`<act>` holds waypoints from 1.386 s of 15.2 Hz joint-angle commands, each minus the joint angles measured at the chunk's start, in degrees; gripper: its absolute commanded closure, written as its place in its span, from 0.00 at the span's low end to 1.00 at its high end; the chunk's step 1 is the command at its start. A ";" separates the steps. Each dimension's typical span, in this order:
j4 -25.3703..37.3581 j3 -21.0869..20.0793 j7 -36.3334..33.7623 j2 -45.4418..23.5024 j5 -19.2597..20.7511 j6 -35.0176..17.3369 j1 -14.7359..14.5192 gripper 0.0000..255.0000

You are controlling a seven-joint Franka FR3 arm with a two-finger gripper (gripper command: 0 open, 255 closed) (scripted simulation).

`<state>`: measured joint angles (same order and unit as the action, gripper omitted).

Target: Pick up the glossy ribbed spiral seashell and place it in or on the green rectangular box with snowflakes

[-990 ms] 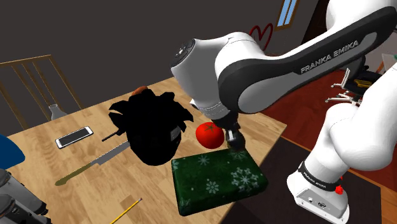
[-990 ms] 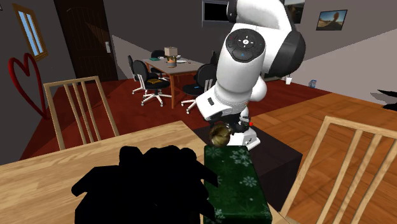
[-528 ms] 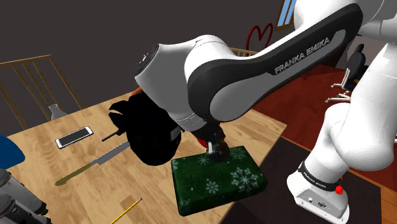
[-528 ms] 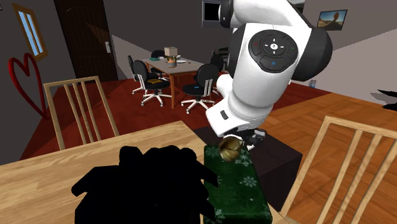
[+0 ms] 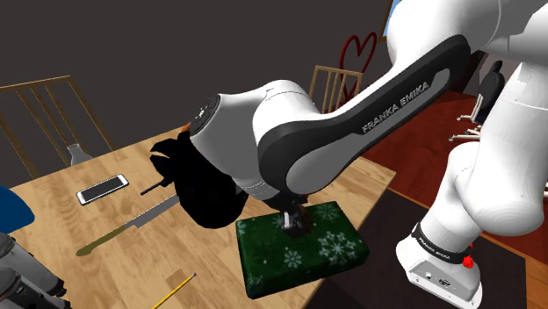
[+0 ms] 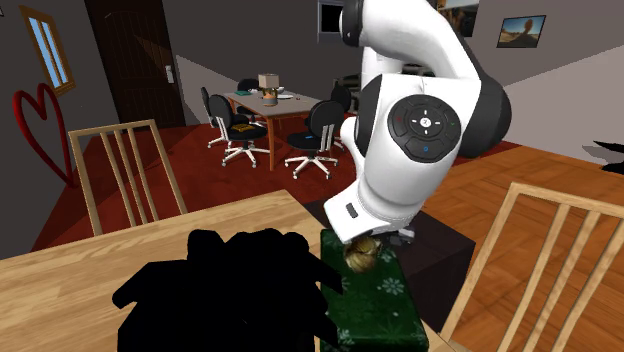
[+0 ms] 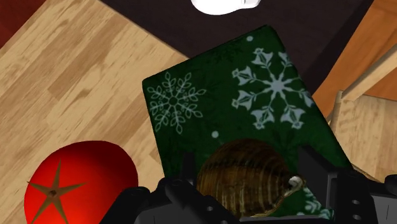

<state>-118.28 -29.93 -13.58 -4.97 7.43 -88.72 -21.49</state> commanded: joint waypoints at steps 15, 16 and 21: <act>-2.65 0.13 -1.43 -2.89 1.29 -5.04 -0.12 0.00; -2.65 0.12 -1.43 -2.88 1.28 -5.04 -0.13 0.00; -0.42 0.02 -1.53 -3.37 1.32 -3.21 -0.33 0.00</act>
<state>-119.91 -29.86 -15.18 -8.27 8.78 -93.08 -21.76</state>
